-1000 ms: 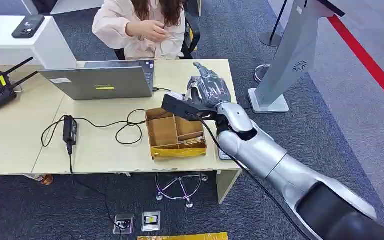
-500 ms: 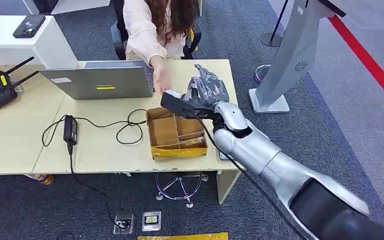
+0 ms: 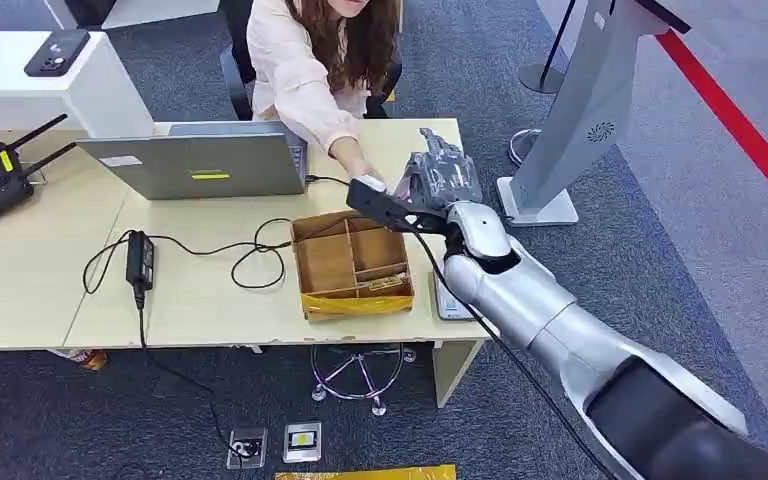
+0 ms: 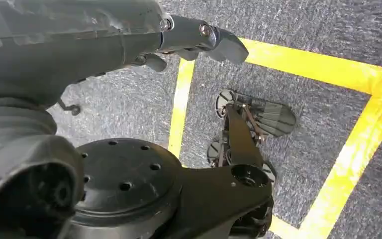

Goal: Pass the card to the sensor for recognition and then transmit it.

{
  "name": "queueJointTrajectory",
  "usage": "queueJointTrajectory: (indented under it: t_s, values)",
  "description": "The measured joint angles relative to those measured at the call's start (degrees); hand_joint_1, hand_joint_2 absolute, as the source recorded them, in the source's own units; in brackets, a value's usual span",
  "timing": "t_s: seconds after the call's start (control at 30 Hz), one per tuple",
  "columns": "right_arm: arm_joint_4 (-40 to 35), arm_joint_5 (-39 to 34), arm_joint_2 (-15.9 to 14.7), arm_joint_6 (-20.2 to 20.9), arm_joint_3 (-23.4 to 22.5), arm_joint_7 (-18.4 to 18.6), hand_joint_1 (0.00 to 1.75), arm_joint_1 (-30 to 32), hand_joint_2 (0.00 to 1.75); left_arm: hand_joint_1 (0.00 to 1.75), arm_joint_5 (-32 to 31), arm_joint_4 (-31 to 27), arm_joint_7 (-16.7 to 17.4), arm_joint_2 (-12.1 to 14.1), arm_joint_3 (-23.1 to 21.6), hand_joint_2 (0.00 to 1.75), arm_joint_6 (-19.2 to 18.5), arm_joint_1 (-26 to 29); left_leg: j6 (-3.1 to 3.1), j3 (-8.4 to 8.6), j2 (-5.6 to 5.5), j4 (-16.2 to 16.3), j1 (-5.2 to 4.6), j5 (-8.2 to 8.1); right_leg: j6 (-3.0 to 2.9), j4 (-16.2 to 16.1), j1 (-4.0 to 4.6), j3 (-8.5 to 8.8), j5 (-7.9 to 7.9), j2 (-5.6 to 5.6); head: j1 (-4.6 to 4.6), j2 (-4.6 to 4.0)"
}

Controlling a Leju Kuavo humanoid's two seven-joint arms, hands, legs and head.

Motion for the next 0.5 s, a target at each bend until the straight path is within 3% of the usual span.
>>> queueJointTrajectory:
  t_s: [0.5]
  values:
    - [0.0,3.0,-0.1,0.6,-2.3,-0.3,1.75,0.5,1.75,0.00,0.0,0.0,-1.1,0.0,0.0,0.00,-0.4,0.0,0.00,0.00,0.00,0.0,0.00,0.00,0.00,0.0,0.00,0.01,0.00,-0.01,0.00,0.00]
